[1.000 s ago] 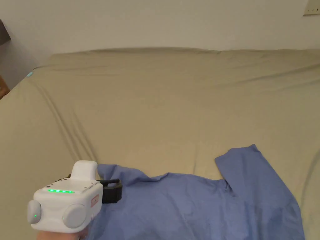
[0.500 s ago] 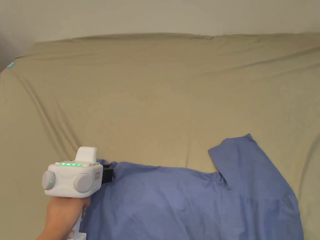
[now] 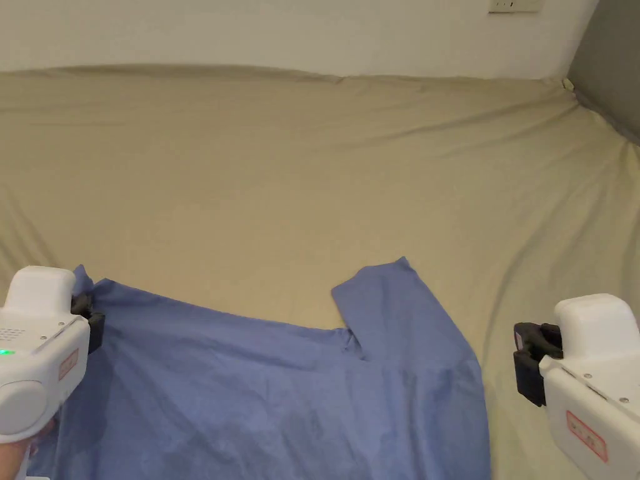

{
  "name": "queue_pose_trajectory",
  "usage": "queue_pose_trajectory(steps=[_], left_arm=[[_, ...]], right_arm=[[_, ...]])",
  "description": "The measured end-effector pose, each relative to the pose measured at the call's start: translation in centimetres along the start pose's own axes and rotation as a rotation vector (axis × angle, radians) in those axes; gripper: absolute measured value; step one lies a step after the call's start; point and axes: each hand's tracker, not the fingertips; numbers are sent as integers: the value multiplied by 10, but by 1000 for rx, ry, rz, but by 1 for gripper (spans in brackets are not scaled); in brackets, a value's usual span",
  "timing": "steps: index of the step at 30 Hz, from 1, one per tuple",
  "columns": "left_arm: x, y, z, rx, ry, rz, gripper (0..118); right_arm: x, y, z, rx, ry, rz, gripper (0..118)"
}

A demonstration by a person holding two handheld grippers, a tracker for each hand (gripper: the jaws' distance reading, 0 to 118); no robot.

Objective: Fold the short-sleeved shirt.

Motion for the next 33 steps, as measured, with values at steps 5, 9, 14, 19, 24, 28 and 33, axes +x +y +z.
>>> queue_pose_trajectory(steps=[5,9,14,19,24,28,33], left_arm=[[-4,1,48,54,47,-44,2],[-4,-3,72,37,53,-35,2],[-6,-17,86,-3,52,-25,2],[-9,-32,80,-25,55,-52,2],[-13,-38,78,-28,62,-27,2],[-15,-35,87,-13,72,8,2],[-18,-11,122,82,103,23,2]], right_arm=[[11,0,-64,-131,46,-1,2],[18,-12,-130,-288,49,9,116],[23,-41,-195,-423,21,73,110],[0,-54,-213,-460,42,105,90],[-30,-32,-186,-443,206,117,20],[-40,-24,-162,-338,85,217,2],[-21,16,-84,-117,40,128,2]])
